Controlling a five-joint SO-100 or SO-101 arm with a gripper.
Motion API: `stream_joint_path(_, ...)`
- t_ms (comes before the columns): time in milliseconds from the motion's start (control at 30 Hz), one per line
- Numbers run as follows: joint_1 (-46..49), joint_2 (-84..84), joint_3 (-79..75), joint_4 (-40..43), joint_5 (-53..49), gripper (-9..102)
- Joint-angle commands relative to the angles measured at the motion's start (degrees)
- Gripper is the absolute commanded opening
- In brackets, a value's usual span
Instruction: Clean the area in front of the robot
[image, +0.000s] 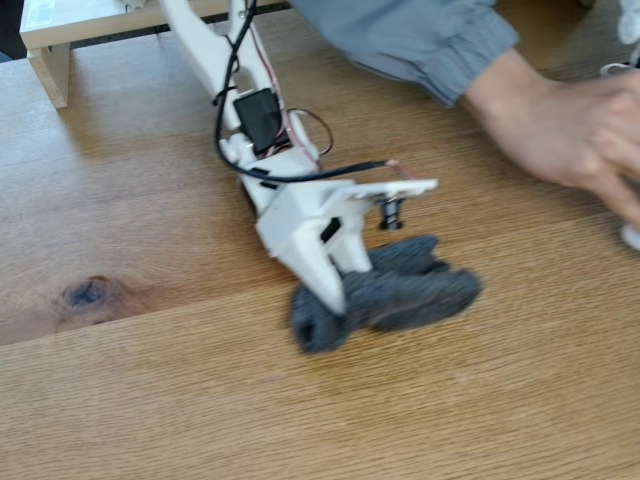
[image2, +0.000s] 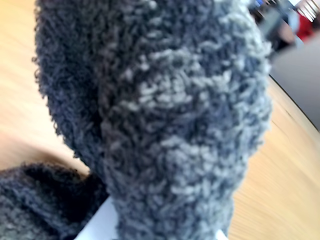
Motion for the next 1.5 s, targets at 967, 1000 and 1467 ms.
stream_joint_path(967,35.77,78.13,48.52,84.73,10.90,0)
stream_joint_path(1000,37.35,80.77,53.88,81.91,9.05,0)
stream_joint_path(1467,51.77,95.36,100.55,43.95,-7.91,23)
